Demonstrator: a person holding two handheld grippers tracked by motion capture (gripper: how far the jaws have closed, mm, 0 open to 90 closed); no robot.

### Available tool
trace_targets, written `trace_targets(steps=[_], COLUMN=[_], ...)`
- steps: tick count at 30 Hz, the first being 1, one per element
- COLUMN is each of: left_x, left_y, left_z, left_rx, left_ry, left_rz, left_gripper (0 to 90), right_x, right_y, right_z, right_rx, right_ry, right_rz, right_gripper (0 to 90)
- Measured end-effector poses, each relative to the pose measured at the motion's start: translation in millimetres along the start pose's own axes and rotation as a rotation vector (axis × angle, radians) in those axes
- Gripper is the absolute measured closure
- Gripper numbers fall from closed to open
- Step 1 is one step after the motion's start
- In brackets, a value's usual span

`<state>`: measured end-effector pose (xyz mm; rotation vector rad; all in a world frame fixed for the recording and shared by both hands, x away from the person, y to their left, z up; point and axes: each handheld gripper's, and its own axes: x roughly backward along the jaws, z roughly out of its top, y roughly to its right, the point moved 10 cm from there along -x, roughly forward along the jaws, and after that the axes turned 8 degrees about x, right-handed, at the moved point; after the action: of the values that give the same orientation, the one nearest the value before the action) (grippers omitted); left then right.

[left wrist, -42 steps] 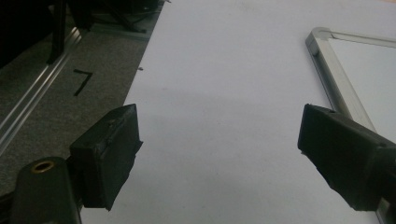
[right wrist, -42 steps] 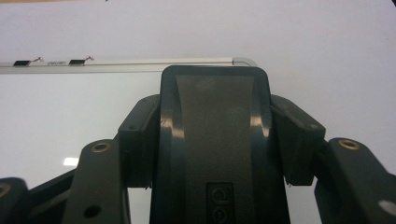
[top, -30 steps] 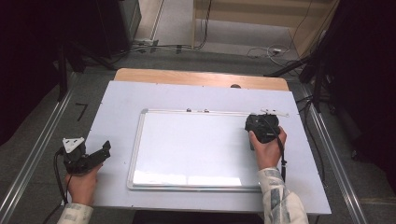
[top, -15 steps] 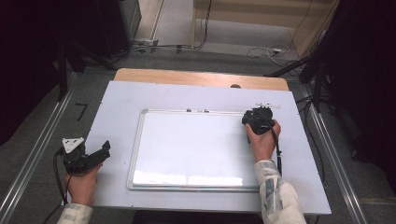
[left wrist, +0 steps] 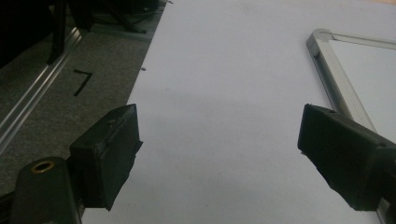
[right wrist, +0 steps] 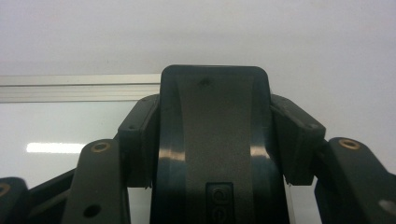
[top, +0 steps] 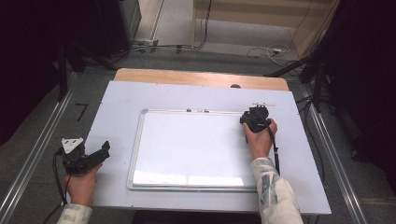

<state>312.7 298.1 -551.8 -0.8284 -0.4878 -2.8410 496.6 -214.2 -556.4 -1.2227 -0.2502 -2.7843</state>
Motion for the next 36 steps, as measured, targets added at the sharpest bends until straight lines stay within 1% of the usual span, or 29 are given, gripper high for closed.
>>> trace_targets(steps=[2, 8, 13, 17, 25, 27, 29, 31, 36], left_x=[-0.1, 0.0, 0.2, 0.2, 0.3, 0.3, 0.5, 0.5, 0.5], left_y=[0.0, 0.5, 0.1, -0.1, 0.3, 0.7, 0.8, 0.8, 0.9], left_z=[0.0, 0.0, 0.0, 0.1, 0.2, 0.2, -0.1, -0.1, -0.1], left_rx=[0.000, -0.001, 0.000, 0.000, -0.001, -0.001, -0.003, -0.003, -0.004], left_ry=[0.000, 0.002, 0.000, 0.000, 0.003, 0.003, 0.001, 0.001, 0.002], left_rz=[0.000, -0.002, -0.001, 0.000, -0.002, -0.002, 0.000, 0.000, 0.000], left_gripper=[13.5, 13.5, 13.5, 13.5, 13.5, 13.5, 13.5, 13.5, 13.5], right_x=[-0.4, -0.4, 0.1, 2.4, 17.5, 21.2, 25.7, 30.0, 40.4], right_y=[-0.6, -1.4, -1.2, -1.7, -2.1, -2.0, -1.2, -0.2, -2.2], right_z=[0.3, -0.1, -0.5, 0.6, 4.5, 2.4, 1.7, 0.8, -2.8], right_rx=[0.008, 0.010, 0.015, 0.016, 0.022, 0.014, 0.007, 0.011, 0.029], right_ry=[0.003, 0.006, 0.004, 0.014, 0.062, 0.054, 0.066, 0.076, 0.099], right_rz=[-0.008, -0.018, -0.014, -0.007, 0.017, 0.028, 0.041, 0.047, 0.082], right_gripper=[39.0, 38.8, 38.1, 33.1, 30.7, 30.7, 30.7, 30.4, 27.3])
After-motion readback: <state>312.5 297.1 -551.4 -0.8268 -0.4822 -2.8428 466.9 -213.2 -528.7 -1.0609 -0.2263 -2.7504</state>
